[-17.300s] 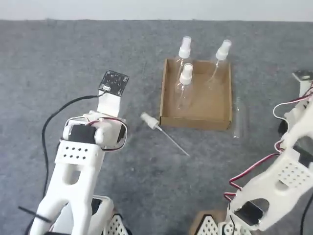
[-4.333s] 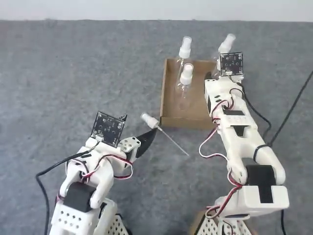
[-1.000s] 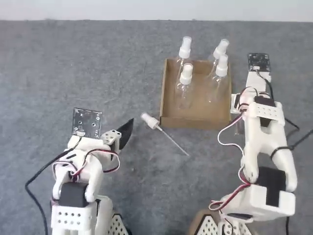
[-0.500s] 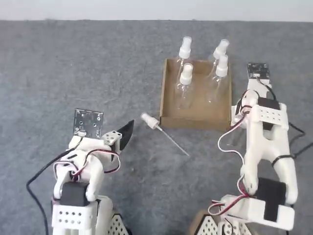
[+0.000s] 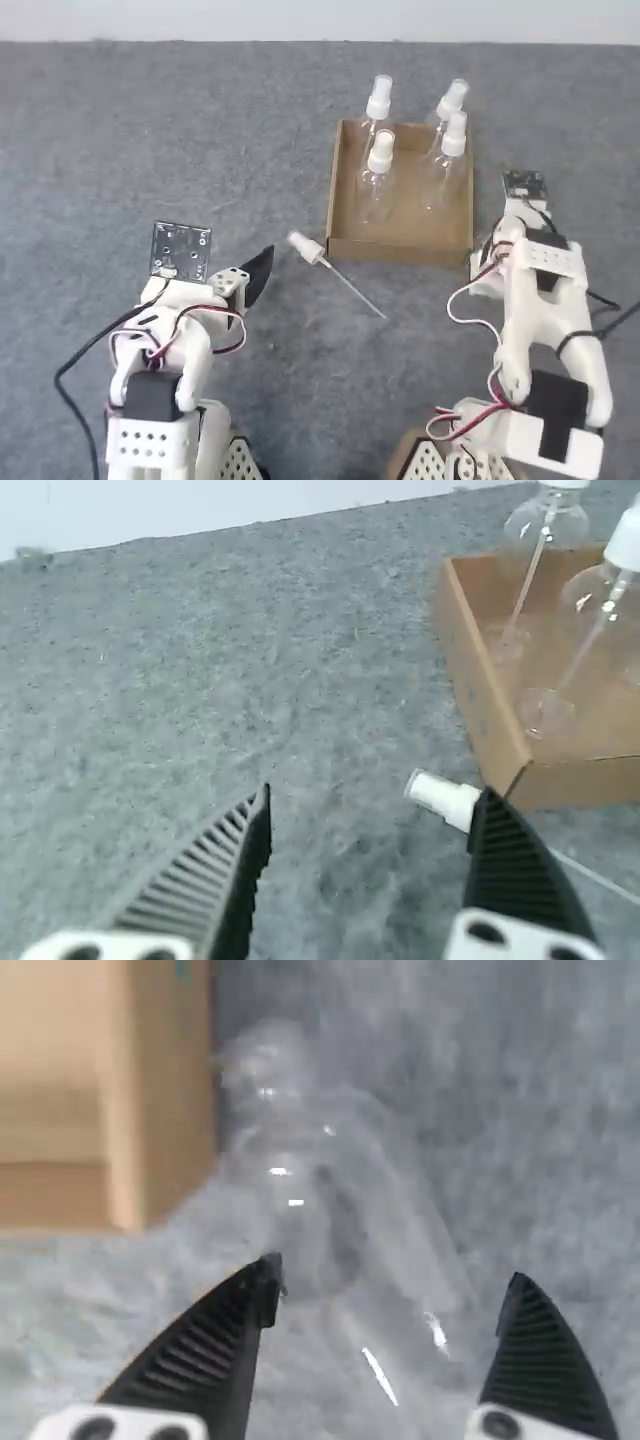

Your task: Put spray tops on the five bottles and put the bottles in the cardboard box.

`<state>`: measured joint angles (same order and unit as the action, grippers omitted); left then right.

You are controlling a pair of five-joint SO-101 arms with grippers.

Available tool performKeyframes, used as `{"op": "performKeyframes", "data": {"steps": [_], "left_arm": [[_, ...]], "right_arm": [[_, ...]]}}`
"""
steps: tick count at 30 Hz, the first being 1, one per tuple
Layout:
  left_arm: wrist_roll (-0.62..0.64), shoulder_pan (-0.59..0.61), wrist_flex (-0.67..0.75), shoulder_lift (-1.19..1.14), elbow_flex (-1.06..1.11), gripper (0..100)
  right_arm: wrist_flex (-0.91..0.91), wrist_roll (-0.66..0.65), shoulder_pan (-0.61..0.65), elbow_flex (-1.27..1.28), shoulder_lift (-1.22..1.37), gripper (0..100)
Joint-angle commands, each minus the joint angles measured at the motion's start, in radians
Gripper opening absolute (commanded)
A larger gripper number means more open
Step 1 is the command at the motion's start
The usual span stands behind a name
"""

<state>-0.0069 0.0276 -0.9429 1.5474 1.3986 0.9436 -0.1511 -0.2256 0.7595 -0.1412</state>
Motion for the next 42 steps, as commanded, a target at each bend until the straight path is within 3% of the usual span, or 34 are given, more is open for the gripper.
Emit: {"op": "performKeyframes", "data": {"steps": [1, 10, 16, 25, 33, 42], "left_arm": [[-0.006, 0.008, -0.002, 0.015, -0.008, 29], [-0.006, 0.02, -0.043, 0.008, -0.015, 29], [-0.009, 0.026, -0.063, -0.018, -0.081, 21], [-0.038, 0.012, -0.166, -0.529, -0.45, 21], [0.172, -0.161, -0.104, -1.01, -0.656, 21], [0.568, -0.189, 0.037, -1.343, -0.759, 21]], "right_arm": [[-0.019, -0.074, -0.058, 0.014, -0.039, 28.8], [-0.021, -0.313, -0.214, 0.035, -0.05, 12.5], [-0.019, -0.54, -0.325, 0.035, -0.05, 4.2], [-0.027, -0.789, -0.45, 0.028, -0.051, 3.7], [-0.028, -0.801, -0.452, 0.026, -0.051, 3.8], [-0.028, -0.804, -0.455, 0.028, -0.051, 3.8]]}}
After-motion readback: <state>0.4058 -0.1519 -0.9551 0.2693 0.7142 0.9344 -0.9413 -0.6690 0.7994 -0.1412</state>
